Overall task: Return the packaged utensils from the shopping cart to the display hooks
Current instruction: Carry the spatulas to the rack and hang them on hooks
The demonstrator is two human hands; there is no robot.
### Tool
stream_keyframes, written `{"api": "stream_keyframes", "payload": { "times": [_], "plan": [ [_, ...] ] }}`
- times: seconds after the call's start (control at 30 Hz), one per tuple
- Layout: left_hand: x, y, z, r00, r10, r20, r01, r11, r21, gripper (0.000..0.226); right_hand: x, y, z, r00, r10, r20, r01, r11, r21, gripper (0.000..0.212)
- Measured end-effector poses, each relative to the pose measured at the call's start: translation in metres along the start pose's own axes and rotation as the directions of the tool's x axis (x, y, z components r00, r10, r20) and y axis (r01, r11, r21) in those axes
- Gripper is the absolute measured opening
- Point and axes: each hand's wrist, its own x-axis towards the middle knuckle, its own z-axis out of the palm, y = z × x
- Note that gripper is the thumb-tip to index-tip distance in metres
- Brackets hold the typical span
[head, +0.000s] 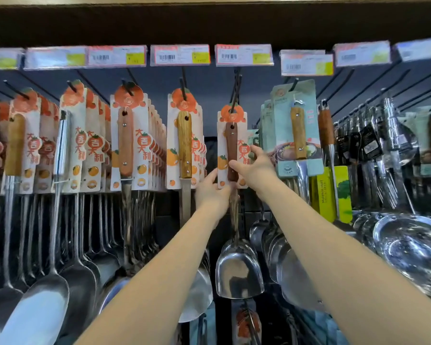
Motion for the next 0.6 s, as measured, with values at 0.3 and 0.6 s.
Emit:
{"api": "stream_keyframes", "payload": {
  "times": [0.3,0.6],
  "plan": [
    [0.017,-0.011,0.006,0.999,-0.036,-0.003,0.036,0.999,0.038,0.030,0.012,0.014,0.010,1.000,-0.001,-0.013,0.001,1.000,0.009,0.055],
    [0.004,-0.012,0.014,0.994,-0.095,-0.058,0.102,0.985,0.142,0.034,-0.006,0.010,0.006,1.000,0.021,-0.020,-0.024,0.982,-0.186,0.056]
  ]
}}
